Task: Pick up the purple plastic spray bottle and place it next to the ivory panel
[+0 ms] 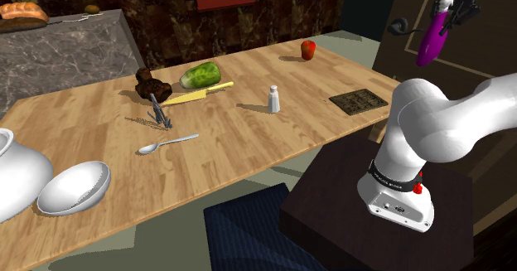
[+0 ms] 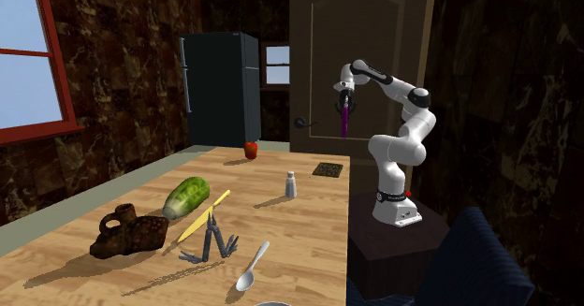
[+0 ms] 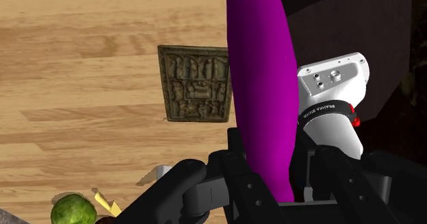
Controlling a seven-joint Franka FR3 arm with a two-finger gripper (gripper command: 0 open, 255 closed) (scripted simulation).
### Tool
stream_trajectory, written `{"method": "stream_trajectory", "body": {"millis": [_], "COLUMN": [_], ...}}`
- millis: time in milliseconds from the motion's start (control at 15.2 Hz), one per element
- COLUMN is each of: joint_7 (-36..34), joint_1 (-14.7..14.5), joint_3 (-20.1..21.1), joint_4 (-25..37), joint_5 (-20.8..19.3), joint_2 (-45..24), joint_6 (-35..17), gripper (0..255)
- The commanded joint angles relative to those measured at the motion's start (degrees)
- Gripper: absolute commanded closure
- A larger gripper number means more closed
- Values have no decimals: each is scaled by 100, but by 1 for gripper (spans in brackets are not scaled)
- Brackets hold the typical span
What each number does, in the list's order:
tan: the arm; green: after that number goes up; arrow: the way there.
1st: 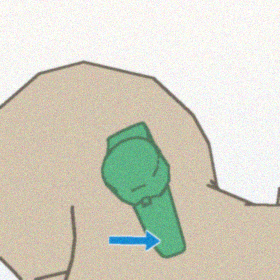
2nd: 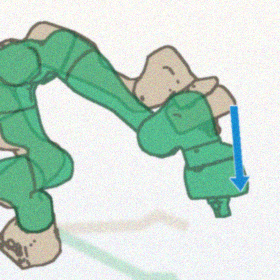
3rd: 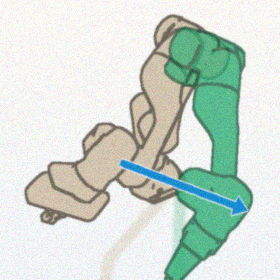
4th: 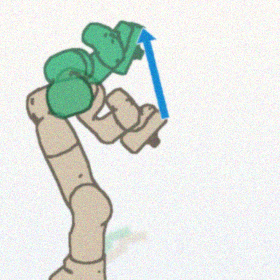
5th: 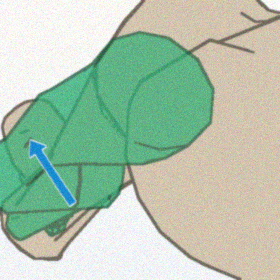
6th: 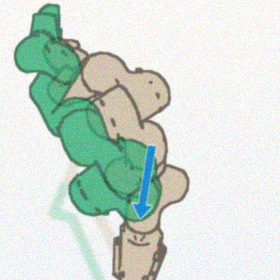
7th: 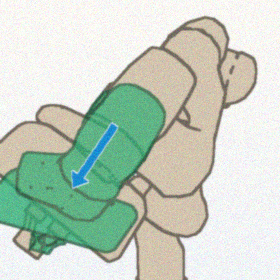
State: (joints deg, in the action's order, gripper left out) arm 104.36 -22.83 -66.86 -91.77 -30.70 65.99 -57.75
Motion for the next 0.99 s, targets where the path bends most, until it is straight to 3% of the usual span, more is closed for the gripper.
{"method": "stream_trajectory", "body": {"millis": [0,924], "joint_7": [7,96], "joint_1": [67,409], "joint_3": [-27,-394], "joint_4": [-167,-1155], "joint_5": [-59,-560], "joint_2": [83,627], "joint_6": [-96,-740], "gripper": [255,255]}}
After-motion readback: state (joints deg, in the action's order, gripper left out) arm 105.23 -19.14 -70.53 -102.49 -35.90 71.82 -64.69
